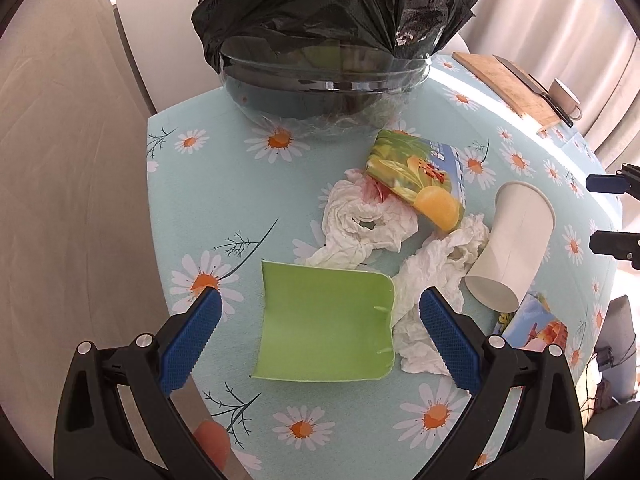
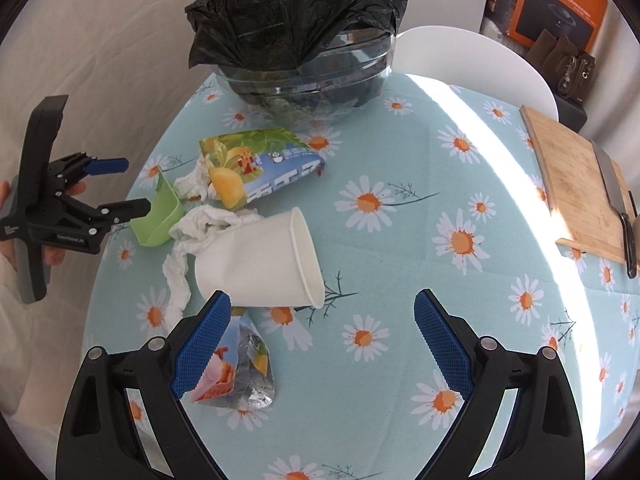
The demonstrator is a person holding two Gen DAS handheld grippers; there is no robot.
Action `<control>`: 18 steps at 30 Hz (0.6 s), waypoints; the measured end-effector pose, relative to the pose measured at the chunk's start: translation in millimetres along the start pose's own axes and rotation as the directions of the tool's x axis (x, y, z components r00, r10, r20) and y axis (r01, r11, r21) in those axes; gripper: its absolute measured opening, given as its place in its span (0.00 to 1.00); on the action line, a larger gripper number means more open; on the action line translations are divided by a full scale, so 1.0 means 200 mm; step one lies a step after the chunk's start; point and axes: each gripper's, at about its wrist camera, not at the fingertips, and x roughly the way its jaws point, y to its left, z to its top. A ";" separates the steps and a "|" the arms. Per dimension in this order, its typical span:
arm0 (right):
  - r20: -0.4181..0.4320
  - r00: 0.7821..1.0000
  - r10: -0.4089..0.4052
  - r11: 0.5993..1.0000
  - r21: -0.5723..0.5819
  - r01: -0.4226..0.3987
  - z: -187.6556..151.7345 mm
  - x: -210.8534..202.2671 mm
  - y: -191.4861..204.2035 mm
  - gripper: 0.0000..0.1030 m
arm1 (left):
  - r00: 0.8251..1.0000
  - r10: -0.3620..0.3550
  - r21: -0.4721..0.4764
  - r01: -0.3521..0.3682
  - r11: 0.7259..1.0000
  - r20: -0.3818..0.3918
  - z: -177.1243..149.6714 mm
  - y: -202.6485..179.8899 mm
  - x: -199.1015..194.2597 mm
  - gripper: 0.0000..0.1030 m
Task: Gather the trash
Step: 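Move both open tools back to the remaining trash on the table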
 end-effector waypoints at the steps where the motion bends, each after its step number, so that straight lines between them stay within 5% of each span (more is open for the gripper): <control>1: -0.012 1.000 0.005 1.000 0.001 -0.005 -0.01 0.02 0.01 0.86 | 1.000 0.000 0.001 0.000 1.000 -0.009 0.00 0.00 0.02 0.94; 18: -0.143 0.988 0.060 0.998 -0.012 -0.062 -0.26 0.34 0.14 0.86 | 0.992 0.030 0.066 -0.022 0.998 -0.119 -0.05 -0.02 0.27 0.95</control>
